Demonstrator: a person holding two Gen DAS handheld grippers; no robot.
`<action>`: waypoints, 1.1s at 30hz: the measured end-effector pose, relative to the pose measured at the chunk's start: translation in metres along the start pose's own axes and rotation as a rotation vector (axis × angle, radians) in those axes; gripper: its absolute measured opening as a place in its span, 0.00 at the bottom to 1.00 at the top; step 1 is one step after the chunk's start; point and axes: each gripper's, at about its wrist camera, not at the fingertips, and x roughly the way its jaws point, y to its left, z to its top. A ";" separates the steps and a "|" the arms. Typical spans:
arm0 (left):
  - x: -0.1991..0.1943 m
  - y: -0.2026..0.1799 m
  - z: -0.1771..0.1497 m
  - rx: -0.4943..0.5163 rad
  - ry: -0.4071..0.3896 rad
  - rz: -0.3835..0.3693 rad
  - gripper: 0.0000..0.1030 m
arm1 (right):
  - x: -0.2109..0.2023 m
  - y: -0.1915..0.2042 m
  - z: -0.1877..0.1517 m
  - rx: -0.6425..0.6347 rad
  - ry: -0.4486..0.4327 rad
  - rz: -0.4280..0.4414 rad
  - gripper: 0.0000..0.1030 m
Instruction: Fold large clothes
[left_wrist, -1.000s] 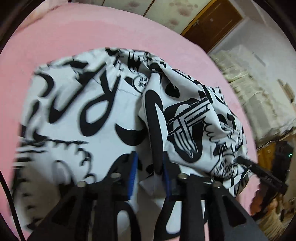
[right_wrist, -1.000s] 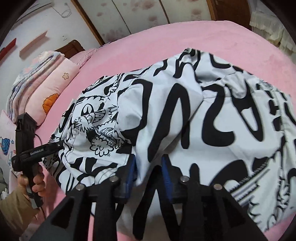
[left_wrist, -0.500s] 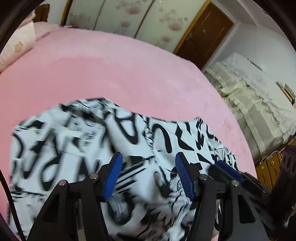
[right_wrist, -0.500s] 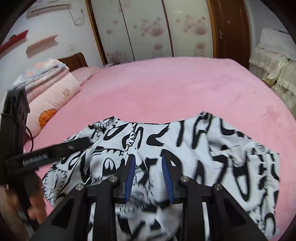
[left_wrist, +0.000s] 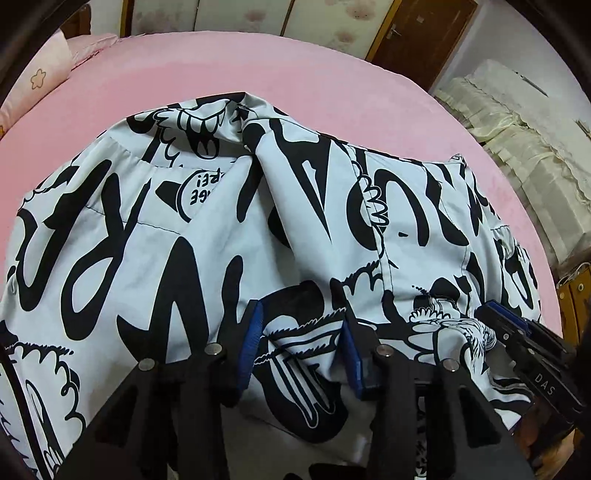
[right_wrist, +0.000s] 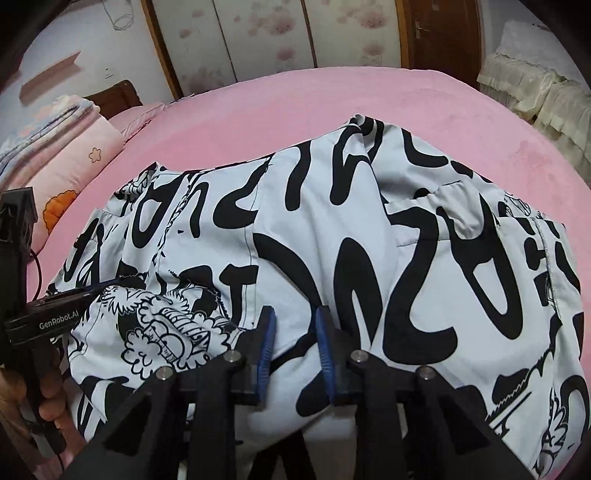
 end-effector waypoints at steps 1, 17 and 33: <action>-0.002 -0.001 0.001 -0.004 0.003 0.003 0.39 | 0.000 0.000 0.001 0.004 0.003 -0.002 0.22; -0.149 -0.024 0.001 0.026 -0.056 0.186 0.76 | -0.097 0.035 0.021 0.033 -0.029 -0.005 0.25; -0.202 0.058 -0.090 -0.326 -0.023 0.117 0.76 | -0.171 0.092 0.041 -0.039 -0.140 -0.001 0.25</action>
